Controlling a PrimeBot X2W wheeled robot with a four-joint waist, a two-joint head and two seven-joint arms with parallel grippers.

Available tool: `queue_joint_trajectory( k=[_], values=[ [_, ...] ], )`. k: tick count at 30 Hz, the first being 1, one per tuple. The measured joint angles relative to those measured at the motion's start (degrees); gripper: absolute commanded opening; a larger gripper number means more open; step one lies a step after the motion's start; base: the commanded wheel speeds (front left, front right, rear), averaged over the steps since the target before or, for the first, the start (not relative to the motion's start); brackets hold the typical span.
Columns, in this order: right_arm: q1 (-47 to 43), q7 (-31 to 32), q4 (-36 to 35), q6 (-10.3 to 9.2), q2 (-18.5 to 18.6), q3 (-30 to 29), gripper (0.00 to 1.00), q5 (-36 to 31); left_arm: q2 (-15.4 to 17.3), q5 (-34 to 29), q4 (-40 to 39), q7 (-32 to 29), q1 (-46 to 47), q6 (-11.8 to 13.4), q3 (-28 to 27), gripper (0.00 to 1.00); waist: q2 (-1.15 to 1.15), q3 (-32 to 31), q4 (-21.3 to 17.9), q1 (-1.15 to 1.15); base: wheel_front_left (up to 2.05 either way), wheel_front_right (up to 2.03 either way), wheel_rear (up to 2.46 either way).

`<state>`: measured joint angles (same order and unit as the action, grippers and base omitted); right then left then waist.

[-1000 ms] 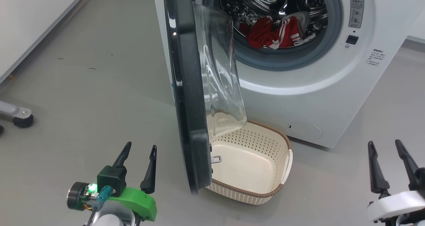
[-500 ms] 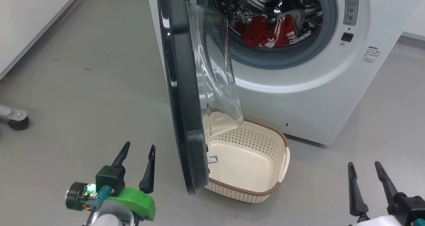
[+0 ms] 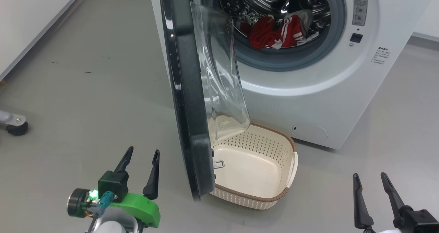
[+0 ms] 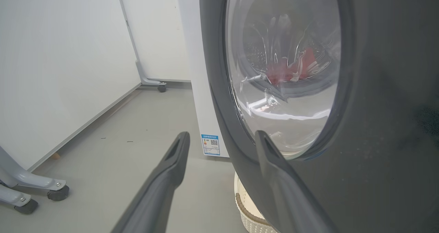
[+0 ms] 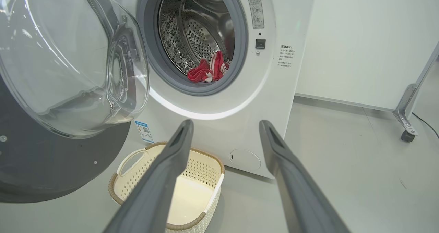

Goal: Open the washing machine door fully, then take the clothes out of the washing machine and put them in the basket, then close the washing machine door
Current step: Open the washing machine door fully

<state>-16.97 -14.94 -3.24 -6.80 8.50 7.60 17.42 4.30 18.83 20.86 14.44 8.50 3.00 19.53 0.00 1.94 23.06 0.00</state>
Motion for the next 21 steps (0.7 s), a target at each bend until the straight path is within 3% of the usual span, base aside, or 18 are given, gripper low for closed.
queue_joint_trajectory(
  k=[11,12,13,14,21],
  values=[
    [-0.46,0.0,-0.33,0.03,-1.13,-0.85,1.0,-0.98,-0.02,0.0,0.47,0.0,-0.08,0.0,0.16,1.0,0.0,-0.41,0.16,0.0,0.0,0.0,0.0],
    [-0.52,0.0,-0.33,0.08,-1.2,-0.92,1.0,-1.04,-0.02,0.0,0.53,0.0,-0.11,0.0,0.18,0.84,0.0,-0.43,0.15,0.0,0.0,0.0,0.0],
    [-0.55,0.0,-0.33,0.08,-1.25,-1.01,1.0,-1.04,-0.02,0.0,0.6,0.0,-0.13,0.0,0.22,0.48,0.0,-0.44,0.14,0.0,0.0,0.0,0.0],
    [-0.55,0.0,-0.33,0.09,-1.29,-1.11,1.0,-1.07,-0.02,0.0,0.67,0.0,-0.14,0.0,0.24,0.0,0.0,-0.45,0.13,0.0,0.0,0.0,0.0],
    [-0.55,0.0,-0.32,0.27,-1.55,-1.87,1.0,-1.96,-0.01,0.01,0.98,0.0,-0.26,0.0,0.36,0.0,0.0,-0.57,0.06,0.0,0.0,0.0,0.0]
  ],
)
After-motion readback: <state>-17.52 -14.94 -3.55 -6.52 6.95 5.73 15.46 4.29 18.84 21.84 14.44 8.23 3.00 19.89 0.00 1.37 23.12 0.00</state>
